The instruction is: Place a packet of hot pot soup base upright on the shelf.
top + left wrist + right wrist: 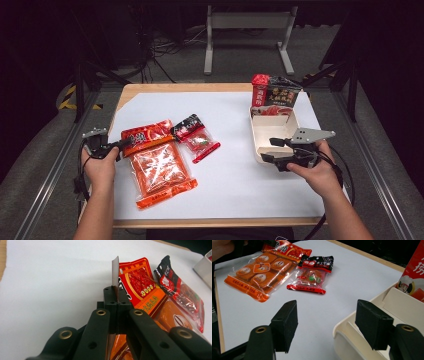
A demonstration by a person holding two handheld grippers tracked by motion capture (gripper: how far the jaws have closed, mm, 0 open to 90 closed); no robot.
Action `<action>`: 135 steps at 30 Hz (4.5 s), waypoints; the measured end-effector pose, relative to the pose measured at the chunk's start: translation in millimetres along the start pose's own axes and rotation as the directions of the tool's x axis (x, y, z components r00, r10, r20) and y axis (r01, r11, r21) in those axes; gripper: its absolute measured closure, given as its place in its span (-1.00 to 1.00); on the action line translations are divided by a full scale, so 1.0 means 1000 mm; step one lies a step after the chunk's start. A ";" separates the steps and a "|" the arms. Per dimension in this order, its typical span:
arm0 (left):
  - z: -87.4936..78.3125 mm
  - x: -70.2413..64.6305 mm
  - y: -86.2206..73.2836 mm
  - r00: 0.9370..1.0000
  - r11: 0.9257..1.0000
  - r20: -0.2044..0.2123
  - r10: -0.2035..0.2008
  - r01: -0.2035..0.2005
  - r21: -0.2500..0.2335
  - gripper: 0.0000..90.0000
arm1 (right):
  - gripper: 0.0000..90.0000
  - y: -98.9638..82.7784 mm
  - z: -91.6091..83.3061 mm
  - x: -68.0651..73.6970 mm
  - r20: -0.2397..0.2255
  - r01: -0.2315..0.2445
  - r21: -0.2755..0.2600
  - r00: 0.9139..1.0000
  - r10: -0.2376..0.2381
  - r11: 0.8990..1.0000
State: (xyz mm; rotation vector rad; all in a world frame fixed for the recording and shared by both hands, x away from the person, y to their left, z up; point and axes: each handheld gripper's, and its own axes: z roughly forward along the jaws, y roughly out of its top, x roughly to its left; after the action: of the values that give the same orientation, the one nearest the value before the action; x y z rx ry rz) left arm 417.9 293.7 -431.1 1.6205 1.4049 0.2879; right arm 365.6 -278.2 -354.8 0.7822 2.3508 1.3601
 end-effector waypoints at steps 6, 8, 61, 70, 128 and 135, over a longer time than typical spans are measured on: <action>-0.010 -0.003 0.002 1.000 1.000 -0.007 -0.011 0.011 -0.010 1.00 | -0.23 0.000 0.001 0.000 -0.001 -0.001 0.001 1.000 0.001 1.000; -0.015 -0.005 0.003 1.000 1.000 -0.004 -0.010 0.010 -0.028 1.00 | -0.23 0.000 0.001 0.000 -0.002 0.000 0.002 1.000 0.000 1.000; -0.098 -0.120 0.037 0.913 0.908 0.204 0.353 -0.282 -0.310 1.00 | 0.12 0.010 0.002 0.009 -0.066 0.025 0.023 0.998 -0.023 0.999; -0.111 -0.150 0.039 0.861 0.866 0.230 0.453 -0.364 -0.343 1.00 | 0.10 0.017 0.007 0.016 -0.091 0.037 0.015 0.995 -0.035 0.999; -0.084 -0.249 0.056 0.655 0.786 0.443 0.612 -0.446 -0.427 1.00 | -0.50 0.049 0.046 0.045 -0.247 0.118 -0.189 0.955 -0.163 0.975; -0.078 -0.255 0.055 0.643 0.787 0.459 0.613 -0.443 -0.430 1.00 | -0.50 0.048 0.049 0.044 -0.276 0.109 -0.208 0.947 -0.165 0.972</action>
State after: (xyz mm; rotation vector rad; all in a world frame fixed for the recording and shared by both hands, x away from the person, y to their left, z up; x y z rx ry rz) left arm 319.4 115.5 -250.6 1.6584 0.3626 0.2816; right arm 370.7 -198.5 -337.6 0.3742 2.3862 1.7053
